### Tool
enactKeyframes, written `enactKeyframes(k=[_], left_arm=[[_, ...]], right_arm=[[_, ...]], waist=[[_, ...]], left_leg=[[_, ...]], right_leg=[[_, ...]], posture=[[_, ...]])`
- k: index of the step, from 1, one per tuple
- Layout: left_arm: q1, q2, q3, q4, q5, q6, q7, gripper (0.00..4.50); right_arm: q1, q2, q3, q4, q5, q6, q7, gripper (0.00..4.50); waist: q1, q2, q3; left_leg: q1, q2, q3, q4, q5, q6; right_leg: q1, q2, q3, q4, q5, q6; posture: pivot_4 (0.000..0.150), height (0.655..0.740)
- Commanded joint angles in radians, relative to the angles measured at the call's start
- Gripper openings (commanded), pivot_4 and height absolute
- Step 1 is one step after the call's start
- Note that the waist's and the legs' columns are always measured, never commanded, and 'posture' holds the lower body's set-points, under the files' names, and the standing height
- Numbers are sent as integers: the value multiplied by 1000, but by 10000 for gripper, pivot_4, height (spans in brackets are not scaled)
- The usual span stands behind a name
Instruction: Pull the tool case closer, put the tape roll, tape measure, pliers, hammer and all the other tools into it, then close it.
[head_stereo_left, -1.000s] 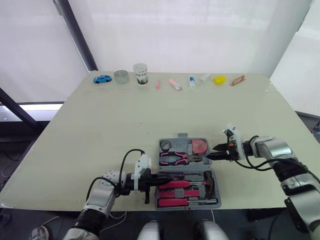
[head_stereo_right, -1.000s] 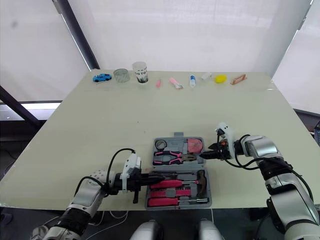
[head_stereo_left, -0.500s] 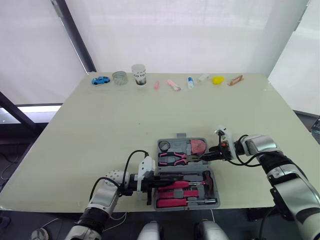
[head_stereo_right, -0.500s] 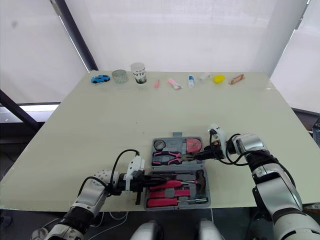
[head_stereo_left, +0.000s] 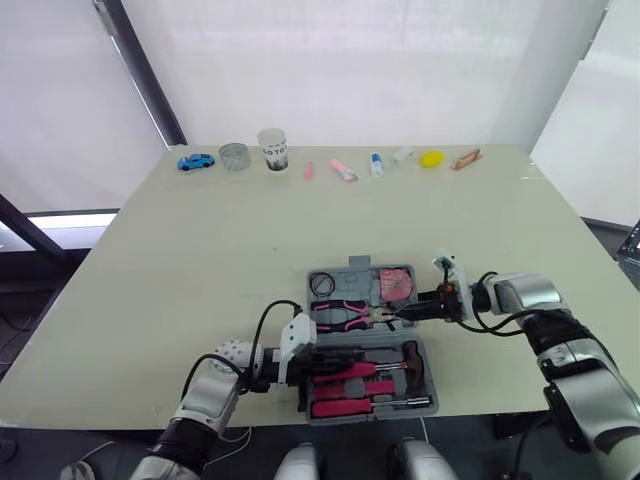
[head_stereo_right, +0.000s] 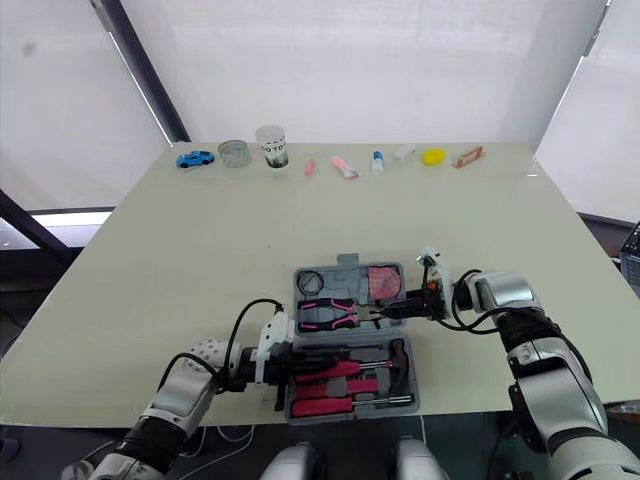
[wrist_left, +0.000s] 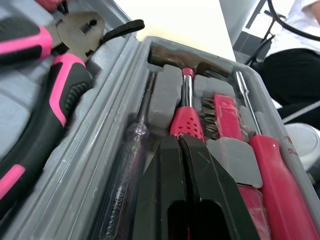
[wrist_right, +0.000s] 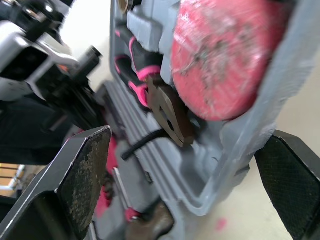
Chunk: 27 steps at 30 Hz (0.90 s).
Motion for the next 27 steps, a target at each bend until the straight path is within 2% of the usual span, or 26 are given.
enactKeyframes(k=[1,3,7,11,15,18,21,23,26,27], left_arm=[[64,59,46,-89,-52,27,-21,878],[113,103,93,-129,-92,33,-32,878],[251,194,272,-190,-243,55,-75,878],[339,244,412,-177,-321,71,-95,878],[371,232,510,-150,-362,88,-50,878],[380,201,539,-189,-398,120,-7,878],[381,164,540,-250,-430,151,34,878],[374,134,529,-292,-443,174,78,878],[365,117,518,-339,-444,196,119,878],[362,120,517,-351,-455,219,126,2867]], right_arm=[[15,-38,-56,-123,74,53,29,45000],[41,-62,-62,-189,103,89,32,45000],[127,-125,-99,-382,194,165,38,45000],[251,-220,-151,-607,310,248,45,45000],[424,-330,-213,-834,435,303,64,45000],[510,-373,-241,-918,479,287,51,45000],[568,-363,-266,-968,474,194,22,45000],[604,-290,-278,-999,377,-32,-35,45000],[592,-206,-271,-975,319,-177,-112,45000],[579,-186,-266,-947,298,-215,-130,45000]], waist=[[0,0,0],[0,1,1],[1,2,3],[6,3,4],[13,3,4],[19,2,4],[17,2,4],[18,0,4],[19,-1,4],[19,-1,4]], left_leg=[[0,0,0,0,0,0],[0,1,-1,0,0,0],[-1,2,-3,-1,0,0],[-1,5,-4,-1,0,0],[-1,4,-3,-1,0,0],[-1,3,-2,-1,0,0],[0,1,-1,0,0,0],[0,1,0,0,0,0],[0,1,0,0,0,0],[0,1,1,0,0,0]], right_leg=[[0,0,0,0,0,0],[0,0,0,0,0,0],[-1,-1,0,0,0,0],[-2,-3,-1,-1,0,0],[-1,-4,-2,-2,-1,0],[-1,-5,-3,-3,-1,0],[-1,-4,-1,-2,-3,2],[-1,-3,-1,-2,-3,3],[-1,-1,-1,-2,-3,5],[-1,-1,-1,-2,-3,5]], posture=[[1500,7400],[1500,7400],[1500,7400],[1500,7400],[1500,7400],[1500,7400],[1500,7400],[1500,7400],[1500,7400],[1500,7400]])
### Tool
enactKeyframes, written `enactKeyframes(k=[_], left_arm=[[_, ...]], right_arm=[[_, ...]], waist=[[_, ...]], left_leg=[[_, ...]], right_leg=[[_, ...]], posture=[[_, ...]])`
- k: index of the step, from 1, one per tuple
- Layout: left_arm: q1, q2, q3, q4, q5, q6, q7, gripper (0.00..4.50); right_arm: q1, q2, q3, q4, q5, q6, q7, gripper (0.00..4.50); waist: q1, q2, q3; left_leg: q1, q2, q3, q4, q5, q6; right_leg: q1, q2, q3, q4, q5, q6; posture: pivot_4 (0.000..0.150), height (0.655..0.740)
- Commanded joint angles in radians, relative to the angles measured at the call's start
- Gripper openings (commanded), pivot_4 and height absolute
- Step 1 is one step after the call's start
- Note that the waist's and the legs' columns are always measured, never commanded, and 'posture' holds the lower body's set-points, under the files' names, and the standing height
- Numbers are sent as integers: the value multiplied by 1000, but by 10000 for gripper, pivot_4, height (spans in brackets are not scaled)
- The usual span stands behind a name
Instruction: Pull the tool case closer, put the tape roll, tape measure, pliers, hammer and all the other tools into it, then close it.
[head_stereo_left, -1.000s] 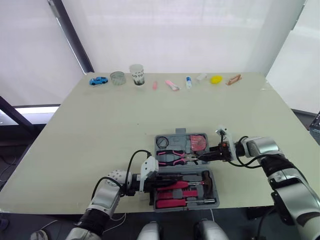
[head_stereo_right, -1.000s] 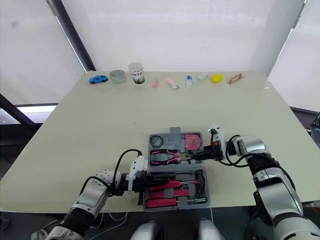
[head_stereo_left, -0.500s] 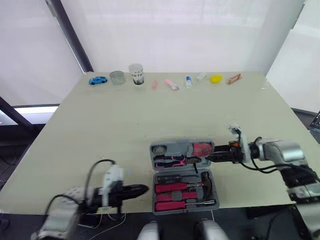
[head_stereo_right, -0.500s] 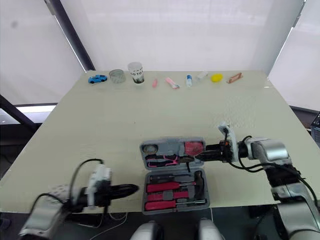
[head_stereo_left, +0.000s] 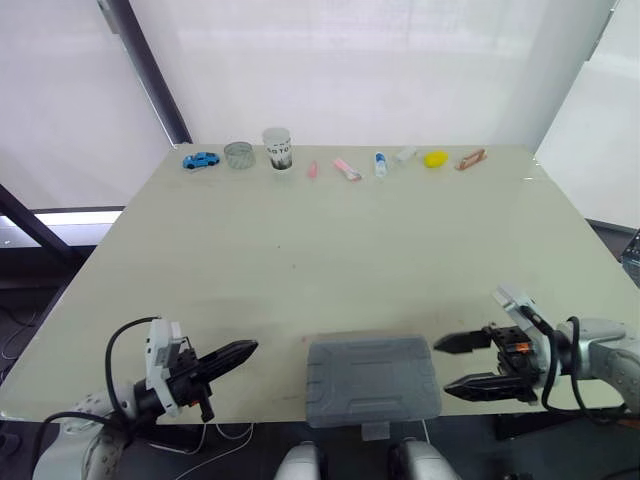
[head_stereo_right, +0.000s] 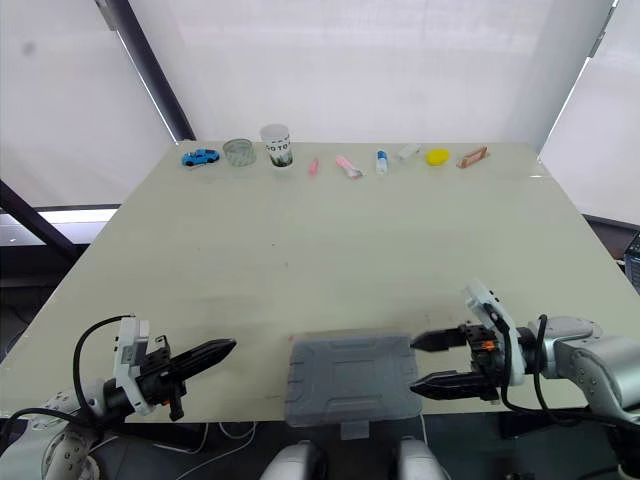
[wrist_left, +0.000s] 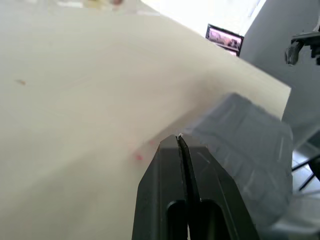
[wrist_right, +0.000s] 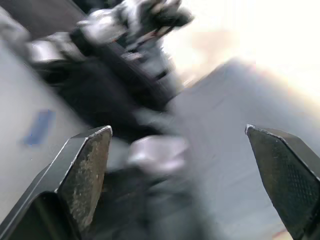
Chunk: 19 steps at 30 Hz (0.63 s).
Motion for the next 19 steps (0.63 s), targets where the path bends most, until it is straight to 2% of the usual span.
enactKeyframes(k=[1,2,4,8,10,19], left_arm=[[-4,10,8,-72,-41,53,32,5839],[-4,17,7,-78,-47,81,42,8610],[-1,34,16,-82,-46,106,49,17714],[24,74,71,-77,-52,122,46,37310],[48,97,101,-77,-55,133,41,44643],[121,154,167,-81,4,134,84,44643]], right_arm=[[-33,45,-11,37,-73,-175,-69,45000],[-32,43,3,69,-129,-252,-73,45000],[-14,28,-2,134,-186,-371,-52,45000],[64,-49,-76,266,-218,-537,22,45000],[108,-87,-116,324,-216,-587,49,45000],[179,-136,-202,472,-203,-679,75,45000]], waist=[[0,0,0],[0,0,0],[3,0,0],[12,0,0],[11,0,1],[3,0,1]], left_leg=[[0,0,0,0,0,0],[0,0,0,0,0,0],[0,0,1,0,0,0],[0,-1,0,0,0,0],[-1,-1,1,0,0,0],[2,1,3,0,0,0]], right_leg=[[0,0,0,0,0,0],[0,0,0,0,0,-1],[0,0,0,0,2,-3],[0,0,0,0,2,-4],[0,-1,0,0,1,-5],[1,1,2,0,-1,-6]], posture=[[1500,7400],[1500,7400],[1500,7400],[1500,7400],[1500,7400],[1500,7400]])
